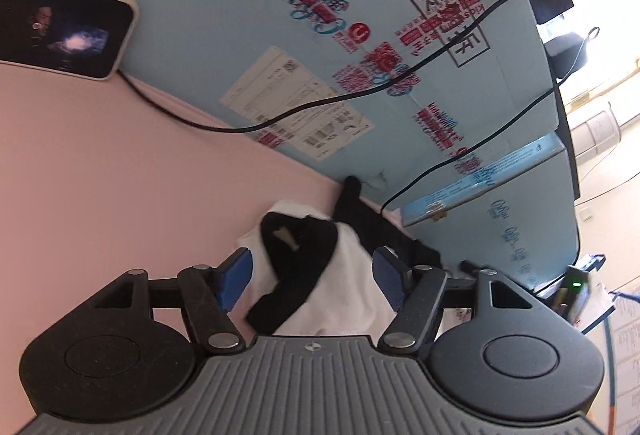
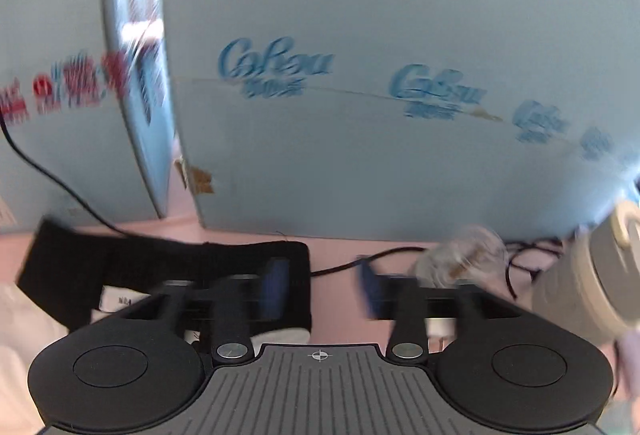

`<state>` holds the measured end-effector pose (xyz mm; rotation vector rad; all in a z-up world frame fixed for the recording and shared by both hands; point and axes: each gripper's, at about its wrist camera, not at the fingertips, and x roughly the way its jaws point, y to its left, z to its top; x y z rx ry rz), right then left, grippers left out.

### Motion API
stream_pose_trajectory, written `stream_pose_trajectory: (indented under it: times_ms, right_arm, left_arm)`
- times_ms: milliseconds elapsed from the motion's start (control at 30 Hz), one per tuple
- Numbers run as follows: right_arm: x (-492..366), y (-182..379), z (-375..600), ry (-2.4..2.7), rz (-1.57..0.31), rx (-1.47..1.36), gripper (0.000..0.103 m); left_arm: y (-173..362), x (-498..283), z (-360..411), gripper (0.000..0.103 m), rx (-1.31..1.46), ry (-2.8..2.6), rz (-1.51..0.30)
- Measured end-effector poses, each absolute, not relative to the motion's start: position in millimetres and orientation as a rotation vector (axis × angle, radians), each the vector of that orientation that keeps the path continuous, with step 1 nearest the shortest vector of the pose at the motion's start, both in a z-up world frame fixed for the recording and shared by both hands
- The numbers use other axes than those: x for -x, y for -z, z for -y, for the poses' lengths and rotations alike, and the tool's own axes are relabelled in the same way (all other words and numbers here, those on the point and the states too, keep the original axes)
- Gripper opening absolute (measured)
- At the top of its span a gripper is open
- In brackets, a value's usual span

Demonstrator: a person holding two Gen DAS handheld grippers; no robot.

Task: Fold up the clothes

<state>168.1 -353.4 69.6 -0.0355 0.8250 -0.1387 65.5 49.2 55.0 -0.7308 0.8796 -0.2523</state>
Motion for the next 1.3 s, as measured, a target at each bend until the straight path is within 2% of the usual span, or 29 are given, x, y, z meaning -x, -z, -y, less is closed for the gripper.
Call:
stream_pose_trajectory:
  times_ms: [33,267,300,400,467,767,1033,1167,1233,1267,1300]
  right_arm:
    - [-160,-75,359,0.136,-0.803,-0.005,0.081]
    - [-89,-100,373,-0.029,-0.856,-0.124,0.080]
    - [-77,-101,372,-0.057,-0.879,-0.120,0.077]
    - [-39,-103,368,-0.138,-0.967,-0.117,0.057]
    - [-13,-105,363,-0.175,-1.017,-0.128,0.053]
    - [121,-89,317,-0.270,-1.196,-0.125,0.053]
    - [149,-60,303,-0.162,-1.218,-0.169,0.052]
    - [151,-46,309,-0.112,-1.198,-0.259,0.038]
    - [153,-46,308,-0.093,-1.181,-0.251,0.019]
    - [154,-46,308,-0.086,-1.178,-0.251,0.013]
    - [155,-47,307,-0.079,-1.175,-0.250,0.008]
  left_arm:
    - [-55,-62,-53,0.069,0.717,0.248,-0.889]
    - [-58,-19,-59,0.072,0.478,0.299,-1.022]
    - [-57,-10,-58,0.072,0.444,0.315,-1.045]
    - [-57,18,-57,0.071,0.356,0.342,-1.085]
    - [-55,35,-58,0.071,0.340,0.366,-1.105]
    - [-40,99,-66,0.072,0.224,0.406,-1.157]
    - [-28,112,-46,0.074,0.106,0.500,-1.079]
    - [-26,109,-38,0.077,0.113,0.512,-1.025]
    - [-25,106,-34,0.076,0.128,0.521,-1.005]
    - [-24,104,-32,0.073,0.138,0.528,-0.997]
    - [-24,102,-30,0.041,0.145,0.531,-0.997]
